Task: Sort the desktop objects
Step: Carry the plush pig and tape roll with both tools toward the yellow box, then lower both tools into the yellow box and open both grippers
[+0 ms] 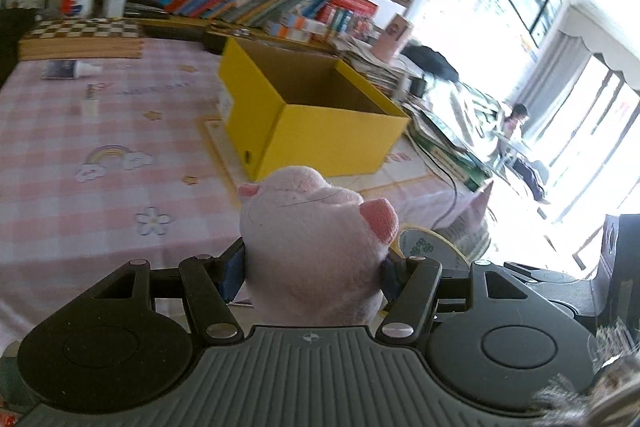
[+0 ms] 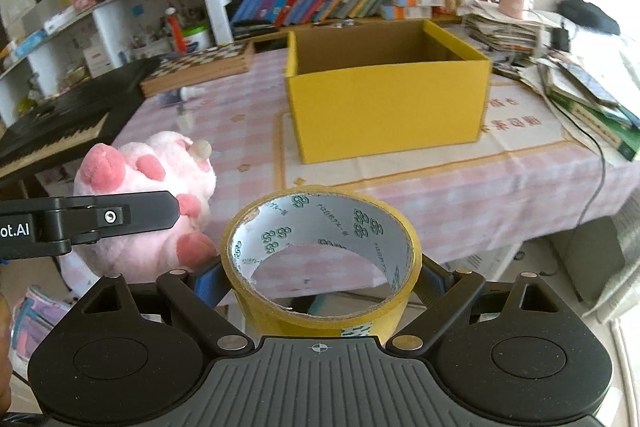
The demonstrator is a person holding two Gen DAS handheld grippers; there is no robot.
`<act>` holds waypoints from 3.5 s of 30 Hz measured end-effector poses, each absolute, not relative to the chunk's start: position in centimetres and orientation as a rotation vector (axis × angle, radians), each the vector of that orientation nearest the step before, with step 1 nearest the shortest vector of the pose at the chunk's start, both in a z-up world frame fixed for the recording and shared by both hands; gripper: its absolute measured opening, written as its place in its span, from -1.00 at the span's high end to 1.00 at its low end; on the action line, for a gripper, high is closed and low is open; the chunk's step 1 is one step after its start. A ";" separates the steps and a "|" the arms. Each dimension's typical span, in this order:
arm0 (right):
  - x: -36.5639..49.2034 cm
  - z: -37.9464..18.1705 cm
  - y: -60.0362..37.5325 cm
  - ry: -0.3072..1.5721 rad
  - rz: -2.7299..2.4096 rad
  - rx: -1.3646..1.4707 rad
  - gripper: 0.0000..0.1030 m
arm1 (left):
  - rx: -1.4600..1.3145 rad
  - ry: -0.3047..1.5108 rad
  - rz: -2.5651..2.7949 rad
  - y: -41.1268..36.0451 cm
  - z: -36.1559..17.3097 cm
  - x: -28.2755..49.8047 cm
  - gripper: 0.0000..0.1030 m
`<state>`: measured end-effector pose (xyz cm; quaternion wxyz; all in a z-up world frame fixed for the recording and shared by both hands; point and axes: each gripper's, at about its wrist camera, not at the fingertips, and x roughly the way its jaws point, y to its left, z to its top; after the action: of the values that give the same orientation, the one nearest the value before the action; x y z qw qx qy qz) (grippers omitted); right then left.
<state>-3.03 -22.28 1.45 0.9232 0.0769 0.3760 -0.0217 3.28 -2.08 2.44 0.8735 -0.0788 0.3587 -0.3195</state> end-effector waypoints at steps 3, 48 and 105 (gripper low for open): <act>-3.1 1.3 -23.4 0.781 -0.065 0.179 -0.80 | -0.145 0.757 -0.690 -3.3 2.4 3.4 -0.18; 8.2 5.6 -37.1 0.611 0.073 0.082 -0.80 | -0.149 0.575 -0.635 -17.9 7.3 12.3 -0.18; 26.4 0.4 -33.5 0.722 0.504 -0.673 -0.83 | 0.196 0.622 -0.452 -22.3 3.7 24.3 -0.92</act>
<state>26.35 -33.51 0.42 0.8504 -0.3197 0.3428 0.2391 24.32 -22.34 3.67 0.9223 0.0955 0.3030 -0.2203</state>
